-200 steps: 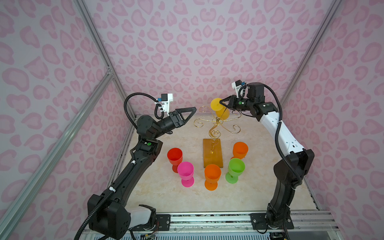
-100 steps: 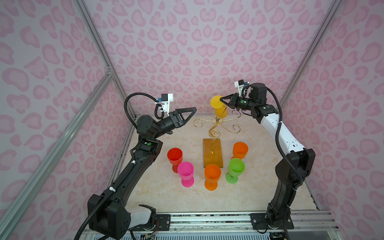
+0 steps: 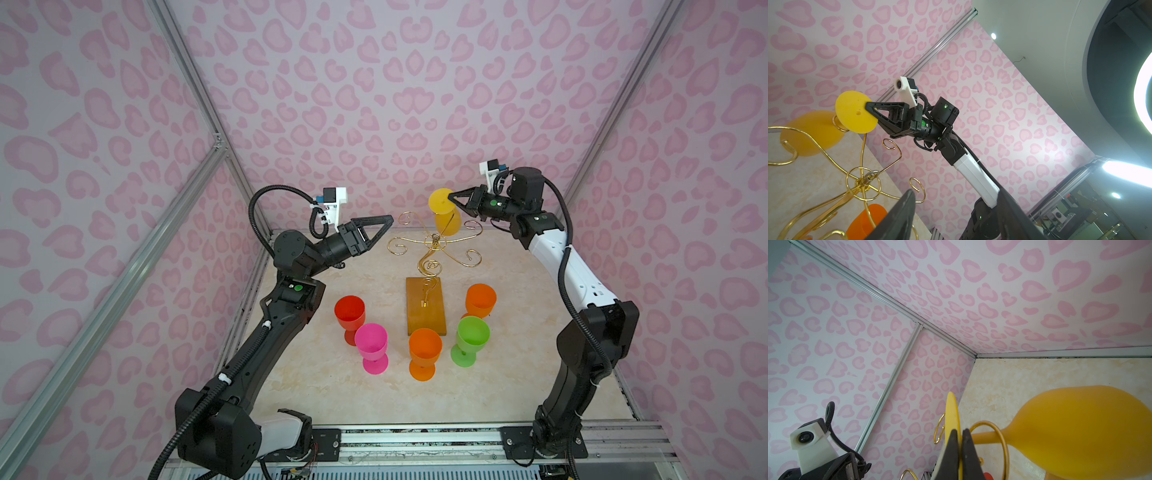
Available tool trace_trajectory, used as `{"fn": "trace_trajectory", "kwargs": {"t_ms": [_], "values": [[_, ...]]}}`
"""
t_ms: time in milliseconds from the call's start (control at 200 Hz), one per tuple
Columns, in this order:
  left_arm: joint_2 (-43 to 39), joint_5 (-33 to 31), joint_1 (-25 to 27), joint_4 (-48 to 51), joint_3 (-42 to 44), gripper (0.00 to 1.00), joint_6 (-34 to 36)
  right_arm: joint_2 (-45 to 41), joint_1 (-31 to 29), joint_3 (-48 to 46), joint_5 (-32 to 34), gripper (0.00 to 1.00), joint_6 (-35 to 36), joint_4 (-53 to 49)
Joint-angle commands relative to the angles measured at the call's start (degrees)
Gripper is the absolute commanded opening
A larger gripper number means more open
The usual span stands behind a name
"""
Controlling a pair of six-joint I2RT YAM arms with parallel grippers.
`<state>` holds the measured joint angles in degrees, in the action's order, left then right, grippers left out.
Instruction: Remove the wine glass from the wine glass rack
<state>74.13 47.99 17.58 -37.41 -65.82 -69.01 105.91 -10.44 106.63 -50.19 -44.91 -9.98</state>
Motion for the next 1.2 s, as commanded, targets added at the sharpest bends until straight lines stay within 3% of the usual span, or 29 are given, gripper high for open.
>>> {"fn": "trace_trajectory", "kwargs": {"t_ms": [0, 505, 1195], "values": [[-0.06, 0.71, -0.06, -1.51, -0.20, 0.65, 0.72, -0.93, 0.17, -1.33, -0.57, 0.03, -0.01, 2.92], [-0.12, 0.63, -0.09, -1.53, -0.01, 0.65, 0.72, -7.57, -0.44, -9.54, -1.31, 0.03, 0.65, 4.34], [-0.31, 0.75, -0.06, -1.62, 0.48, 0.64, 0.72, -7.09, -3.83, -9.04, -2.35, 0.03, -0.88, 6.30]]}}
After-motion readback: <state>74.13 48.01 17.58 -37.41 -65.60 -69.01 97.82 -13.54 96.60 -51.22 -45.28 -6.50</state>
